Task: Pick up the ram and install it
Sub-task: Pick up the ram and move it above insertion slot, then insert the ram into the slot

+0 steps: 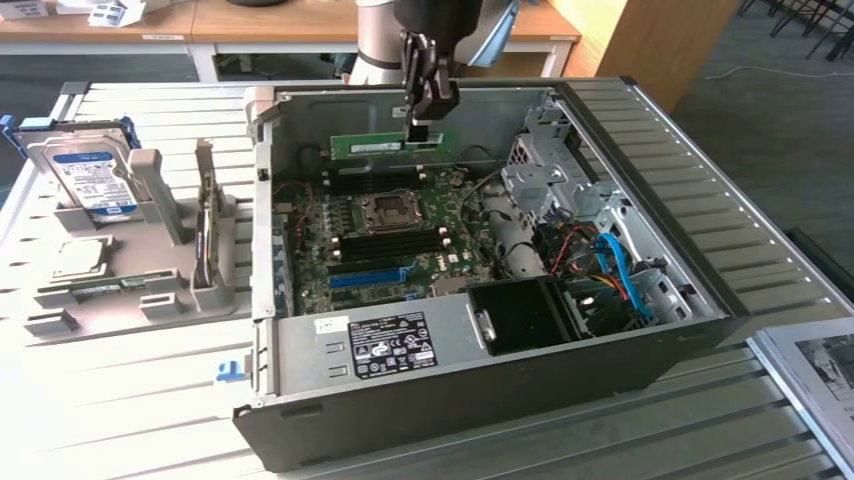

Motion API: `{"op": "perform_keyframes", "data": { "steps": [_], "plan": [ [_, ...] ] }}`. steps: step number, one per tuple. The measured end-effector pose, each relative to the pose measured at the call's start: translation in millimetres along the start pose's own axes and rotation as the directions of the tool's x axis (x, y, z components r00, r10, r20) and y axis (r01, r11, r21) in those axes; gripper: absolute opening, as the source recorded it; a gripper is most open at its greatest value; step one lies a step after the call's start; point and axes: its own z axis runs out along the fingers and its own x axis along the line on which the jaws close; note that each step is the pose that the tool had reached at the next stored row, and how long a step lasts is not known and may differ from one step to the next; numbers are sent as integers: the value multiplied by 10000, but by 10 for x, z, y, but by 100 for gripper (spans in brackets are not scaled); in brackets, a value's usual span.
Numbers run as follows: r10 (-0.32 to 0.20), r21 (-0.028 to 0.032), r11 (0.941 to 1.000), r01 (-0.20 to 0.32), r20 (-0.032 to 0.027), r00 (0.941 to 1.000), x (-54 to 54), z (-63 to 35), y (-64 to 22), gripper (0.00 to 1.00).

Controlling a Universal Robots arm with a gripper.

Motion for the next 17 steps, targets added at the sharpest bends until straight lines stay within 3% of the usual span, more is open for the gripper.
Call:
{"op": "perform_keyframes", "data": {
  "steps": [17],
  "plan": [
    [0,0,10000,0,-1,10000,1,84,-4,12]
  ]
}}
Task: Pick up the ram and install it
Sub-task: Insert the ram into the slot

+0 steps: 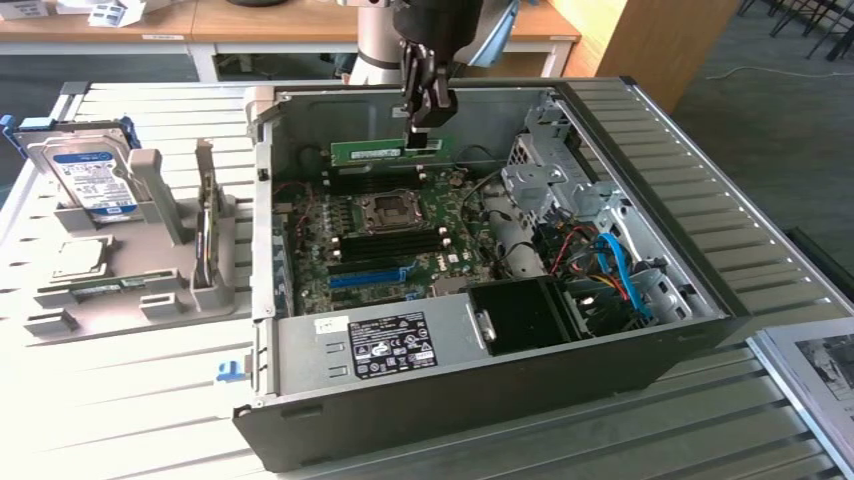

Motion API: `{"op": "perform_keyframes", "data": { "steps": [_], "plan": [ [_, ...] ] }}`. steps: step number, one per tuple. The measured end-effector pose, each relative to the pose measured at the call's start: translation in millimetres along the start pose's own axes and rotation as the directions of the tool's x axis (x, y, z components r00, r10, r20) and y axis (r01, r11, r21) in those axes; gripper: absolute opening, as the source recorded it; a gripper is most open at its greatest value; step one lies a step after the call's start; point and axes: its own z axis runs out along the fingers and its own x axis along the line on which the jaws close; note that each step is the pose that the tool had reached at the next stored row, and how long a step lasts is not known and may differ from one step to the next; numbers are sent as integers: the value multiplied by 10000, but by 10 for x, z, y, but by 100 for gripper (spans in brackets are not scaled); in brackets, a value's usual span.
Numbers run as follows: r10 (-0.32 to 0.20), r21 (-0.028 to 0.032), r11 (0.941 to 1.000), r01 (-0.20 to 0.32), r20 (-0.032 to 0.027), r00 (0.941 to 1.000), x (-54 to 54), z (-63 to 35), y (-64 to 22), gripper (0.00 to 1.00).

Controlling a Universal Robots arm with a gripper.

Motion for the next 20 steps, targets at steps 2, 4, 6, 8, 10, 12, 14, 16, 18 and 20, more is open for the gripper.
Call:
{"op": "perform_keyframes", "data": {
  "steps": [2,4,6,8,10,12,14,16,18,20],
  "plan": [
    [0,0,10000,0,0,10000,0,0,0,12],
    [0,0,10000,0,0,10000,0,0,0,12],
    [0,0,10000,0,0,10000,0,0,0,12],
    [0,1,10000,0,2,10000,0,6,0,12],
    [0,0,10000,0,-6,10000,1,23,-1,12],
    [0,0,10000,0,-25,10000,0,48,-3,12],
    [1,0,10000,-1,-46,10000,1,75,-3,12],
    [3,0,10000,-3,-71,10000,1,102,-5,12],
    [4,0,10000,-4,-96,10000,1,132,-6,12],
    [6,0,10000,-6,-137,9999,2,163,-7,12]
  ]
}}
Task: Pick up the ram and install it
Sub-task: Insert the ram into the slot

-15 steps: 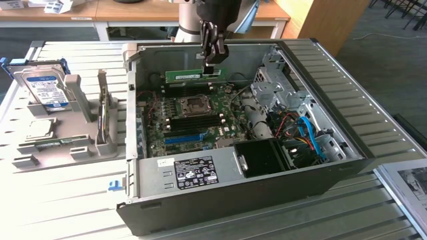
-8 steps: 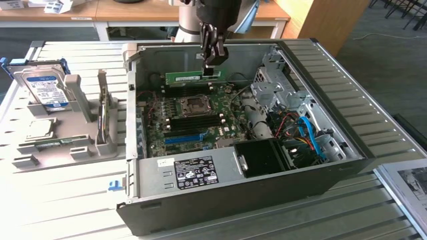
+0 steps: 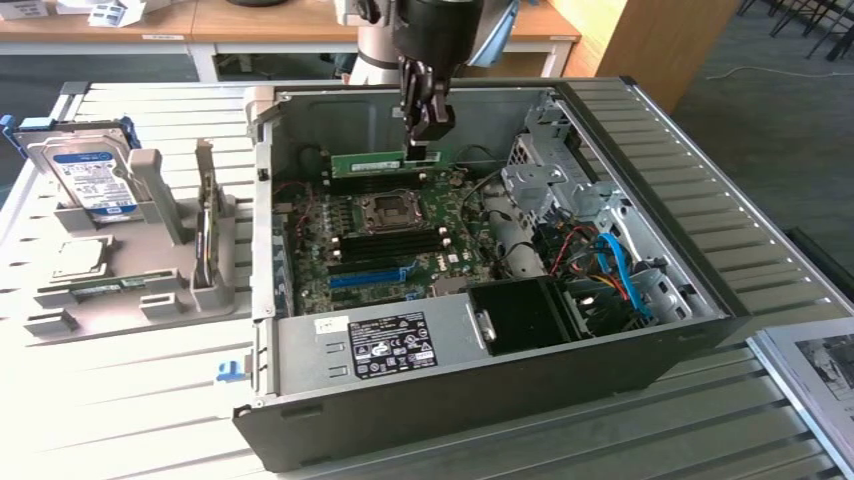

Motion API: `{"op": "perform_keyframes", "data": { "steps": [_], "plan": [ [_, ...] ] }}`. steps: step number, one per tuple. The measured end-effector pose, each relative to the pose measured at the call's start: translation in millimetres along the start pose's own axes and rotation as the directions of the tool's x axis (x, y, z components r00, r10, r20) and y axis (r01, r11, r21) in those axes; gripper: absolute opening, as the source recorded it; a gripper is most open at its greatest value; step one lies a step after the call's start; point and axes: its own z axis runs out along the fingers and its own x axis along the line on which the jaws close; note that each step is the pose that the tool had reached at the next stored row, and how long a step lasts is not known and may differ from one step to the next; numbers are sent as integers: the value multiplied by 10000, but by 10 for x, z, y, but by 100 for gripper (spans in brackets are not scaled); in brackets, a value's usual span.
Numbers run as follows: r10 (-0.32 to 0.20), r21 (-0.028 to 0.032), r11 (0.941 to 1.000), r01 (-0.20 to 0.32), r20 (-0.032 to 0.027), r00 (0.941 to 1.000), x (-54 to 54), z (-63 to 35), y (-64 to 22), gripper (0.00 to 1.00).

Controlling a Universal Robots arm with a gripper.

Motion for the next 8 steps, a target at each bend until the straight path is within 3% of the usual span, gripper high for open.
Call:
{"op": "perform_keyframes", "data": {
  "steps": [8],
  "plan": [
    [7,0,10000,-7,-162,9999,-1,134,-6,12]
  ]
}}
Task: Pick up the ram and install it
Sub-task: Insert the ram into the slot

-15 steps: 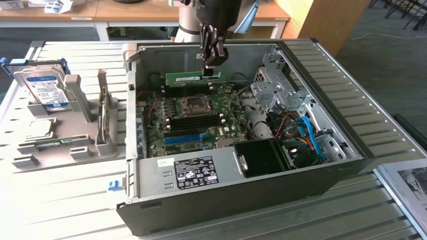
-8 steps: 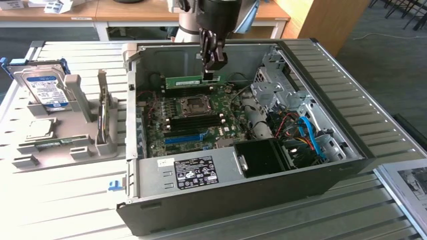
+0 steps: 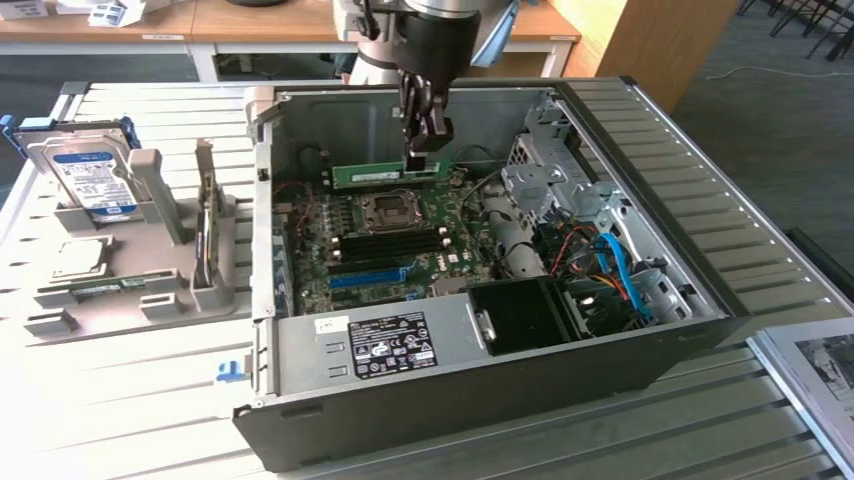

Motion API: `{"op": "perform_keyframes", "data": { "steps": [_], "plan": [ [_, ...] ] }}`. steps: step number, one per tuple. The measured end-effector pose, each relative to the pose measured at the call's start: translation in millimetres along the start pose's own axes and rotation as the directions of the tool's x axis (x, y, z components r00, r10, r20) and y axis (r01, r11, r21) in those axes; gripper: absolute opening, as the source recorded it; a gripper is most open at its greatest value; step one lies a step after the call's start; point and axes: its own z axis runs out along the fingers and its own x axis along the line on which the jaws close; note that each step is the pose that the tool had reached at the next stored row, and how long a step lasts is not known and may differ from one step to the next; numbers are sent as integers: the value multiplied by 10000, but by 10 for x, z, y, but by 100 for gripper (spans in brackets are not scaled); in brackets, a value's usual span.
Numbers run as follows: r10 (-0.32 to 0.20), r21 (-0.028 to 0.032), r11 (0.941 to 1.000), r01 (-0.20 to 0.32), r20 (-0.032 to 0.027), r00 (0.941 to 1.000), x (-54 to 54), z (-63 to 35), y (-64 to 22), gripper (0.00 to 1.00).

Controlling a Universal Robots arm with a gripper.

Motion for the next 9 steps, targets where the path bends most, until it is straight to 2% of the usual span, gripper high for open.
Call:
{"op": "perform_keyframes", "data": {
  "steps": [3,9],
  "plan": [
    [3,1,10000,-3,-64,10000,-1,49,-2,12],
    [11,0,10000,-11,-237,9997,-3,135,-6,12]
  ]
}}
